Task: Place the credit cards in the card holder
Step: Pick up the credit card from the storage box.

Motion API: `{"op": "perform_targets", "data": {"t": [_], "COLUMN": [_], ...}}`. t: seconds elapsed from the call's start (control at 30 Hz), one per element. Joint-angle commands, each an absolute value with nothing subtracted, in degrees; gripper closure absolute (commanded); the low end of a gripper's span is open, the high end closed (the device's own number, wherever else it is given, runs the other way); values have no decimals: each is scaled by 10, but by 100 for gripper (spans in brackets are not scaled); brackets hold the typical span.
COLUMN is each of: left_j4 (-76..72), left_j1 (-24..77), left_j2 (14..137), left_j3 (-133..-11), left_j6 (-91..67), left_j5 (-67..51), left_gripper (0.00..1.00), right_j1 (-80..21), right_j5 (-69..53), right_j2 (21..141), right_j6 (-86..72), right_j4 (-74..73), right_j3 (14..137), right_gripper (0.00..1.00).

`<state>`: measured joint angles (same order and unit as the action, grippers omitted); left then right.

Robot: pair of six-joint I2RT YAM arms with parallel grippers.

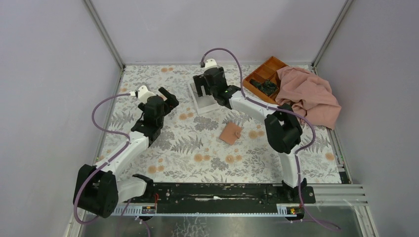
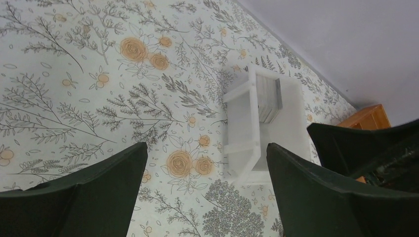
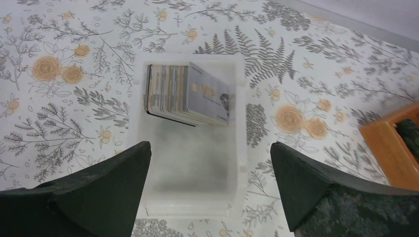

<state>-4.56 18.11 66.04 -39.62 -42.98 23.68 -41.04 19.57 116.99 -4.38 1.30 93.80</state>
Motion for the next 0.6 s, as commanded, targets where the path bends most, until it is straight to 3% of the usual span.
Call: {"op": "perform_targets", "data": {"t": [0.0,0.57], "left_j4": [-95,-157], "left_j1": [176,176], "left_j2": [676,757], "left_j3": [-387,-386], "left_j6": [-467,-514], "left_j5": [263,256], "left_gripper": [2,4], "right_j1": [-406,-356], "right_j5": [154,16], "right_j2": [1215,1357], "right_j6": [-30,-67], "right_j4": [-1,-52], "right_j3": [1024,1211], "right_gripper": [1,6]}}
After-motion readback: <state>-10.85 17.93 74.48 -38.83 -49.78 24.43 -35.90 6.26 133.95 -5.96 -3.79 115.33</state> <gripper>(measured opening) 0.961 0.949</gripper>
